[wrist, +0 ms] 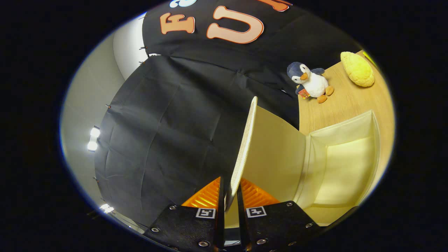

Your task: Open the storage box then place both shoes into the box .Put the left shoe in first, then the right shoe, with the right side of both shoes facing outward in a uniform manner.

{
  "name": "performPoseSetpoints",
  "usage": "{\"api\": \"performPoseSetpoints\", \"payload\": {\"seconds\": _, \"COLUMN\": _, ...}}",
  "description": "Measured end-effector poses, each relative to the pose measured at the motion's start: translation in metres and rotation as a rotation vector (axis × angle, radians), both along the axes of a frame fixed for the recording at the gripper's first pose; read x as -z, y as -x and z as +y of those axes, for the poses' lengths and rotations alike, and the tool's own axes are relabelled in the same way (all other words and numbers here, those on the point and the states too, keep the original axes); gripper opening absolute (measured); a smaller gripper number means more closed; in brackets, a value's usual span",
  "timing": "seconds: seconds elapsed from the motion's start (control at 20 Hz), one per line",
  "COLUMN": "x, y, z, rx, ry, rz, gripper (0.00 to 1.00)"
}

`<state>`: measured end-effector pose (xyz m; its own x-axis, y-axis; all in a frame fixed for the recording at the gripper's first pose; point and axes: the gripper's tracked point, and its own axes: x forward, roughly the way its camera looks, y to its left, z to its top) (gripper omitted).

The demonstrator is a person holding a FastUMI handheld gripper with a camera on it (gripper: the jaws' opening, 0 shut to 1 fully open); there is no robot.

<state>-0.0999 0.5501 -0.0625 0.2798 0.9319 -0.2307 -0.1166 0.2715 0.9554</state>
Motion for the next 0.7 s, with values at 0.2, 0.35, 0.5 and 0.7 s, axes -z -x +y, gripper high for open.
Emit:
{"api": "performPoseSetpoints", "payload": {"seconds": 0.2, "x": 0.003, "y": -0.005, "z": 0.032, "rx": 0.006, "ry": 0.003, "rz": 0.015, "gripper": 0.18}}
{"api": "performPoseSetpoints", "payload": {"seconds": 0.35, "x": 0.007, "y": -0.008, "z": 0.049, "rx": 0.017, "ry": -0.003, "rz": 0.034, "gripper": 0.18}}
{"api": "performPoseSetpoints", "payload": {"seconds": 0.5, "x": 0.005, "y": -0.010, "z": 0.058, "rx": 0.021, "ry": -0.018, "rz": 0.032, "gripper": 0.26}}
{"api": "performPoseSetpoints", "payload": {"seconds": 0.7, "x": 0.004, "y": -0.015, "z": 0.055, "rx": 0.040, "ry": -0.009, "rz": 0.006, "gripper": 0.62}}
